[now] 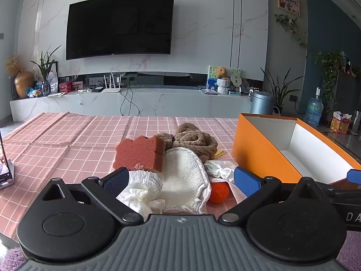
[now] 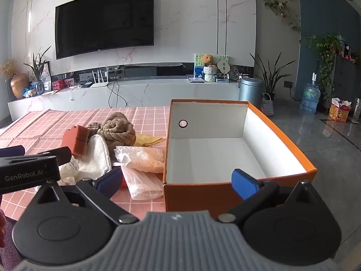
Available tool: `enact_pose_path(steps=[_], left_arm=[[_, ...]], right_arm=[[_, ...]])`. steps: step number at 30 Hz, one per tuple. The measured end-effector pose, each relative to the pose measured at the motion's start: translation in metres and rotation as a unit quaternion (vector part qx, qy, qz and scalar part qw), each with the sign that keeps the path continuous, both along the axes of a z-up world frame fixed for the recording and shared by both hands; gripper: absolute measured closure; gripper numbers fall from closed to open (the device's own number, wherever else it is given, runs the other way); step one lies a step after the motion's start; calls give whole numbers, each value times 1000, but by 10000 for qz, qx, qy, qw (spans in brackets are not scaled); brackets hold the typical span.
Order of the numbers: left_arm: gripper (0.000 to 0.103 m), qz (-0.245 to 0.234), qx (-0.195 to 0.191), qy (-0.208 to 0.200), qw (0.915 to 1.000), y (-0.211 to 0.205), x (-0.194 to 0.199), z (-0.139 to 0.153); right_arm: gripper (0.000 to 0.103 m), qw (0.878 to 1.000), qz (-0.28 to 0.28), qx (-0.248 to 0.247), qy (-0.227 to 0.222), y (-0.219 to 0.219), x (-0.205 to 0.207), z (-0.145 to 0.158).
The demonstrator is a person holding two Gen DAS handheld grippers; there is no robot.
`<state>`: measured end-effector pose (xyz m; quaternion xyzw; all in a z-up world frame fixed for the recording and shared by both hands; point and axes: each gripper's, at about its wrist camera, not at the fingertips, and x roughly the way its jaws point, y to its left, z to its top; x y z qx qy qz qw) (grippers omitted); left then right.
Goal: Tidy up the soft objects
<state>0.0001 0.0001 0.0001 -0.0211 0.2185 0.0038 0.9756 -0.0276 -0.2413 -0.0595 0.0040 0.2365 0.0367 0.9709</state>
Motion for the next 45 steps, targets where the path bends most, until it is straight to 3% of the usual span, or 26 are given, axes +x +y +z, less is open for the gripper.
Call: enact_pose_path(steps=[45], left_arm=[[0,-78,35,22,10000,-7,0,-8]], right_arm=[[2,9998,-130,-12,149,0,3,-2]])
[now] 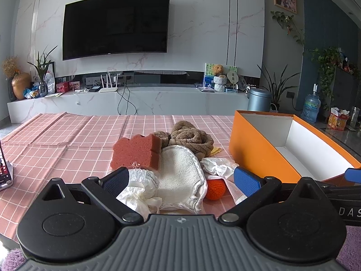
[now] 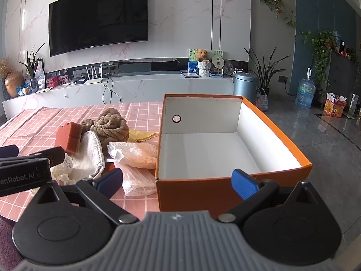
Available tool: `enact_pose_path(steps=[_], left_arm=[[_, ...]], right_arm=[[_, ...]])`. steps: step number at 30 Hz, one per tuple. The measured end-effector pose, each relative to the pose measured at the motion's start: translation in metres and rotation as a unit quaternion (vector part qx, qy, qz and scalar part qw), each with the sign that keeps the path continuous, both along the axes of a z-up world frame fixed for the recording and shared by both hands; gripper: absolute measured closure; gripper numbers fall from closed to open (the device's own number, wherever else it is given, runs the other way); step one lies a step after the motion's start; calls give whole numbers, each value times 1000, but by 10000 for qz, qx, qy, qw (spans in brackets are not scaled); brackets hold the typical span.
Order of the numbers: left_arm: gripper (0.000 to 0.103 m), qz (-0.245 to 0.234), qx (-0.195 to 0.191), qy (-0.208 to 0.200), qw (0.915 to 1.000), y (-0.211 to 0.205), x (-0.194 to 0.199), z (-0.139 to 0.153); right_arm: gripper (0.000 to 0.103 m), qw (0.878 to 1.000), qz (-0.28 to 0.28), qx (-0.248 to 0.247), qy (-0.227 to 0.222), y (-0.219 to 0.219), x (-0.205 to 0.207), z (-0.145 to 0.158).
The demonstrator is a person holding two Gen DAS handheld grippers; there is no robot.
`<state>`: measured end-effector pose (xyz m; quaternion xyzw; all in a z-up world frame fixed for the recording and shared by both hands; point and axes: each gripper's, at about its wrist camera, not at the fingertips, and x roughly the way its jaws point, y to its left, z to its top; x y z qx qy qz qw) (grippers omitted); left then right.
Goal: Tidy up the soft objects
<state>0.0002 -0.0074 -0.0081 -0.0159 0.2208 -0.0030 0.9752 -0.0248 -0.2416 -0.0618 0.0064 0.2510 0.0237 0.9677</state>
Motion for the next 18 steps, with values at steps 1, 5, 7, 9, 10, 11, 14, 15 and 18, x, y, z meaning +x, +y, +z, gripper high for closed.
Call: enact_pose_path(steps=[1,5,7,9,10,11,14,15,18], left_arm=[[0,-1,-3,-1,10000,0,0,0],[0,-16,-12,8,10000,1,0,1],[0,-27,-18,22,10000,1,0,1],[0,-23,-13,20,10000,1,0,1],[0,-21,-10,18,10000,1,0,1],[0,-23,-14,15,10000,1,0,1],[0,-28,-14,22,10000,1,0,2],[0,-34,-14,27,10000,1,0,2],[0,-46,-2,30,10000,1,-1,4]], right_arm=[[2,10000,4,5,1,0,0,0],[2,10000,3,7,5,0,0,-1],[2,10000,4,10,16,0,0,-1],[2,10000,3,7,25,0,0,-1],[2,10000,3,6,23,0,0,-2],[2,10000,5,5,24,0,0,-1],[2,10000,2,8,21,-1,0,-1],[2,10000,-3,8,19,-1,0,-1],[2,10000,-21,18,20,-1,1,-1]])
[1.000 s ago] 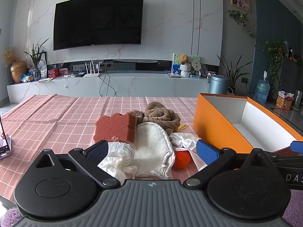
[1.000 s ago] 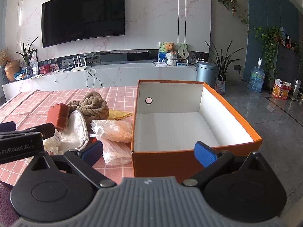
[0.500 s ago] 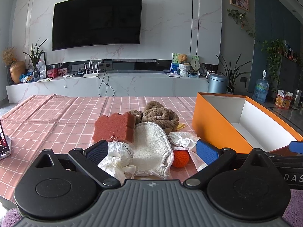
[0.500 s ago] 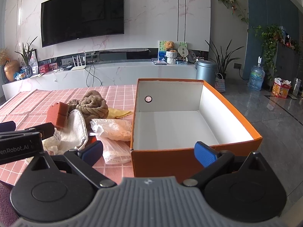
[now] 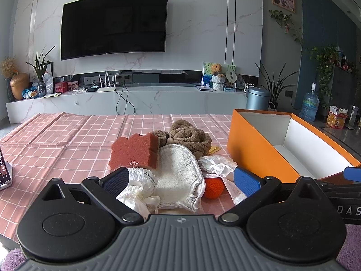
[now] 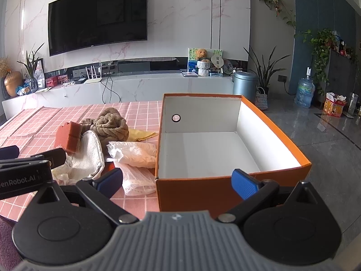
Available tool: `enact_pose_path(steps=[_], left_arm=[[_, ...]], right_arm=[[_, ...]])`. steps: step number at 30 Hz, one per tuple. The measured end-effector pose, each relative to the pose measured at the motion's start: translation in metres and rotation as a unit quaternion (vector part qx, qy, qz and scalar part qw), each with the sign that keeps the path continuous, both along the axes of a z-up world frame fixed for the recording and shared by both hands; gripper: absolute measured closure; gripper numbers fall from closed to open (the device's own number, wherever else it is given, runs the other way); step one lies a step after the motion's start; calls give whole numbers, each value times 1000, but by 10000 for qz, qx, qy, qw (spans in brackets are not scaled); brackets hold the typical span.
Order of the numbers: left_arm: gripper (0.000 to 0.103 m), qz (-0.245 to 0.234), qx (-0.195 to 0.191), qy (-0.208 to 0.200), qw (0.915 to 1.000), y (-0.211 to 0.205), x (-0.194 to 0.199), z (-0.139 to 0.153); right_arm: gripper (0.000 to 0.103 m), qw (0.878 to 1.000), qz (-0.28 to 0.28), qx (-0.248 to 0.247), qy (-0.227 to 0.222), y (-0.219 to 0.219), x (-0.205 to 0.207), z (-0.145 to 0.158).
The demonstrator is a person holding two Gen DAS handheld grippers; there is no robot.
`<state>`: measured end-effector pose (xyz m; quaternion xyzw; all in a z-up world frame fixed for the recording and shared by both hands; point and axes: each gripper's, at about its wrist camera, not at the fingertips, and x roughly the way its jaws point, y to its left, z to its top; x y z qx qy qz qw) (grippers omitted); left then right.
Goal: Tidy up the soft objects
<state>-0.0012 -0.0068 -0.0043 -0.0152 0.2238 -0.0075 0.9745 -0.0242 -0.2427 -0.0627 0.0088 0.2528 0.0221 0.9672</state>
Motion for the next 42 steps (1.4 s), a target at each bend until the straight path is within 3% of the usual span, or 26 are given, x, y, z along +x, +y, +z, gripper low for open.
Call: enact_pose_path(steps=[42], left_arm=[[0,-77,126,-17,9999,-7,-5,4]], right_arm=[[2,9999,-10,-44,147,1,-1,-1]])
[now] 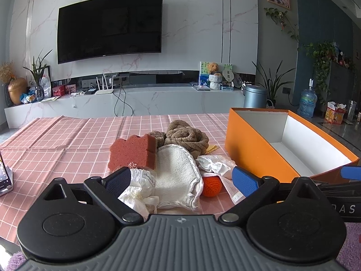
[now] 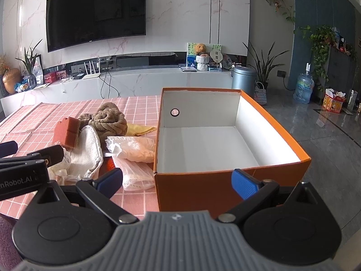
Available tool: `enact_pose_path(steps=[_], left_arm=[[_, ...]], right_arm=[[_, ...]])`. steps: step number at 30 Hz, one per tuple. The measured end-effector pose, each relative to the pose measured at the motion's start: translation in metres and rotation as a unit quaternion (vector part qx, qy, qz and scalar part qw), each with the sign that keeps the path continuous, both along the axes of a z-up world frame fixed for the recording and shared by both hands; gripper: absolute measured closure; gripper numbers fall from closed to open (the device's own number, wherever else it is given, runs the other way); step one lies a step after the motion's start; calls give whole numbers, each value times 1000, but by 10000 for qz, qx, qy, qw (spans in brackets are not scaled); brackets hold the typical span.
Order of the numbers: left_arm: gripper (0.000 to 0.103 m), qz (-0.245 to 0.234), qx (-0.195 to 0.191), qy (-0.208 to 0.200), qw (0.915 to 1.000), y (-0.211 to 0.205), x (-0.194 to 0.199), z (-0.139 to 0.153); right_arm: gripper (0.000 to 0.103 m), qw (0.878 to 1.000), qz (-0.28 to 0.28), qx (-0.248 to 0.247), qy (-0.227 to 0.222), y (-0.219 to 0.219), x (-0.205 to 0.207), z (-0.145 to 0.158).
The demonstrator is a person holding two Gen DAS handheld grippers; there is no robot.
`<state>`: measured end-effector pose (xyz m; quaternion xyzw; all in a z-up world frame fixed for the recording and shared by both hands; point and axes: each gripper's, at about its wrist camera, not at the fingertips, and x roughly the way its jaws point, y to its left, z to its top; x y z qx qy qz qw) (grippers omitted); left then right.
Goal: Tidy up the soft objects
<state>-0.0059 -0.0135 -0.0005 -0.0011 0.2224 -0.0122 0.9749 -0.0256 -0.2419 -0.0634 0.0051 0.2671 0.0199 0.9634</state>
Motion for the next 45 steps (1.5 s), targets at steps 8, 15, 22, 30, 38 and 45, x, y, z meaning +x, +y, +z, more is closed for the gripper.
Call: enact_pose_path(steps=[8,15,22,30,38,45], left_arm=[[8,-169,-291,108,9994,17,-1,2],[16,-275,-679,372,9966,44,9,1],[12,26,-705,611,9956,71,25,-3],[13,-45,-821,1529,9848,93,63,-20],[17,-32,-888,2111,9734,101,92,-46],[39,-40,-840,2236,9710,102,102,-58]], right_arm=[[2,9983,384,44,-434,4,-4,10],[3,9933,950,-4,-662,17,9,19],[27,9844,1677,-181,-503,49,27,15],[51,9728,2279,-413,-15,90,65,-3],[55,9646,2527,-634,419,111,92,-28],[55,9628,2575,-700,430,115,102,-32]])
